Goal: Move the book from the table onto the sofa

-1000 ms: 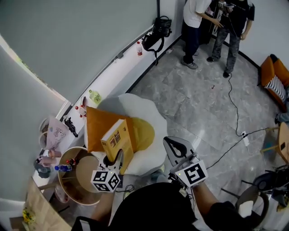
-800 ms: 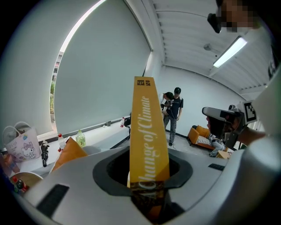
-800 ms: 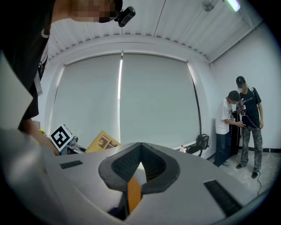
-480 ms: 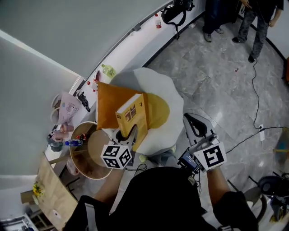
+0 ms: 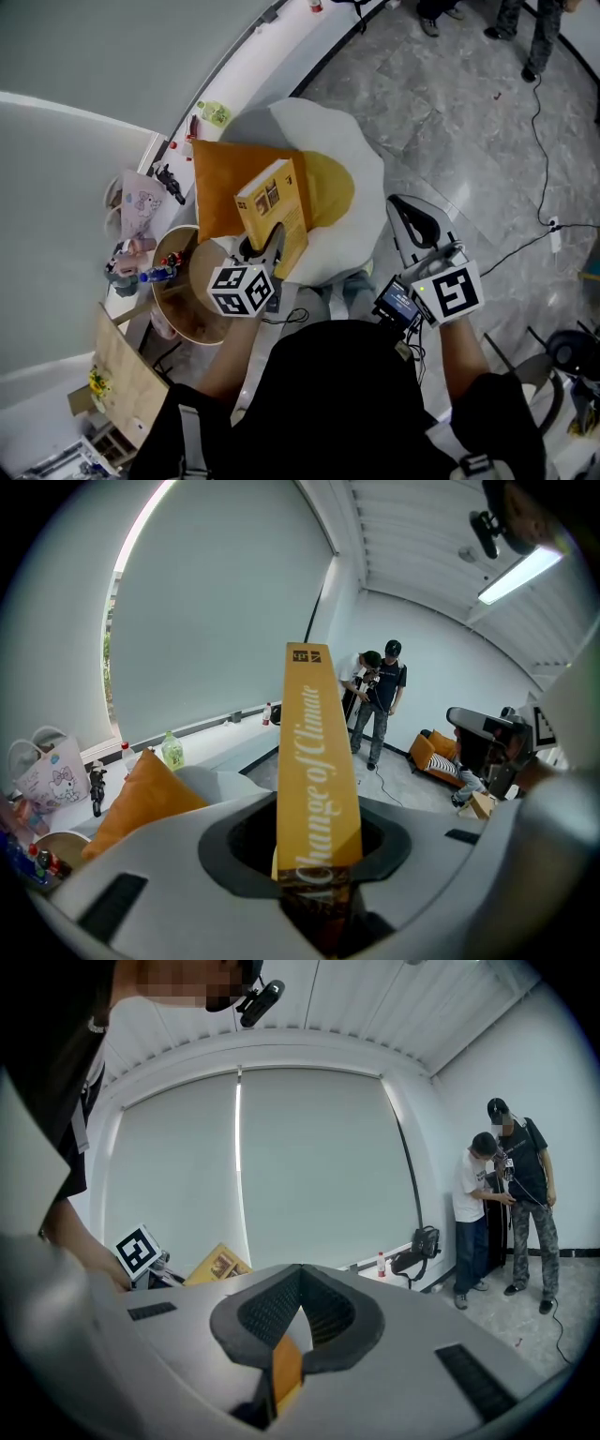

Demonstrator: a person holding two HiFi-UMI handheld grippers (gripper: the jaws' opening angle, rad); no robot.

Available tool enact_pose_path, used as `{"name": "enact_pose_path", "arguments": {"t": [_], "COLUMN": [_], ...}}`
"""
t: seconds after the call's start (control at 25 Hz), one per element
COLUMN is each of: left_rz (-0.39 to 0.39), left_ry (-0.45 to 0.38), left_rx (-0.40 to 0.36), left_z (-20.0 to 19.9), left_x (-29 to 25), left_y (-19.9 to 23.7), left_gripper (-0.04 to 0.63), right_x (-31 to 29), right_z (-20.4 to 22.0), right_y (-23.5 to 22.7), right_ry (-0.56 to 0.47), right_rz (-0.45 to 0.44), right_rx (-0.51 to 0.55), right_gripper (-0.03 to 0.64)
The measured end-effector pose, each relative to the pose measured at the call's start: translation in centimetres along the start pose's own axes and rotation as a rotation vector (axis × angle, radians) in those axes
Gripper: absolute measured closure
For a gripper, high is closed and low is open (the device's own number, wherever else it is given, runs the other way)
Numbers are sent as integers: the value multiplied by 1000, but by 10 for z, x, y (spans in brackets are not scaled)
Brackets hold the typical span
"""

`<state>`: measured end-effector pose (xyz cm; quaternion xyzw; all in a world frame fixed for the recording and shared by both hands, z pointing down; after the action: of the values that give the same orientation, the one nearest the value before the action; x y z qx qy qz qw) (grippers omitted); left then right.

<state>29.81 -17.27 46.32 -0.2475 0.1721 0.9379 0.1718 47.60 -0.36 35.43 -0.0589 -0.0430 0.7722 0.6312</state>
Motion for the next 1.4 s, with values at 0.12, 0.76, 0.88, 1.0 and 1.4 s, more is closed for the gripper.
{"name": "enact_pose_path", "arguments": {"t": [0.12,0.76,0.88,1.0,1.4], "left_rz": [8,55,38,22,-7], "left_ry": [23,137,170,235,388], "left_rx": [4,47,62,74,214], "left_z": [5,59,84,123,230], "left_x": [-7,-85,-108,-129,-207], "left_y": [2,45,65,81,138], "left_gripper": [443,443,443,443,443], "right_x": [2,-34,-45,-41,-47], "right_z": [8,72,94,120,226], "right_y": [-3,-9,-12,-7,9], "right_ry": [19,170,185,227,363], "right_rz": [13,12,7,25,40], "right_rx": [-9,-29,-40,-67,-143], "right_gripper": [607,607,607,607,607]}}
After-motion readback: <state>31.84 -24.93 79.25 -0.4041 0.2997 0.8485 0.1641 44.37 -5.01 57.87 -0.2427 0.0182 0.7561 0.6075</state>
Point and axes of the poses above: the fingertips, and each gripper's own axes: x backward along the fingers, y to its left, z out of its underside, the point moved 2 cm from there along x, backward along the fingers, and after that the axes turned 6 degrees about -y, right-handed, at the moved point
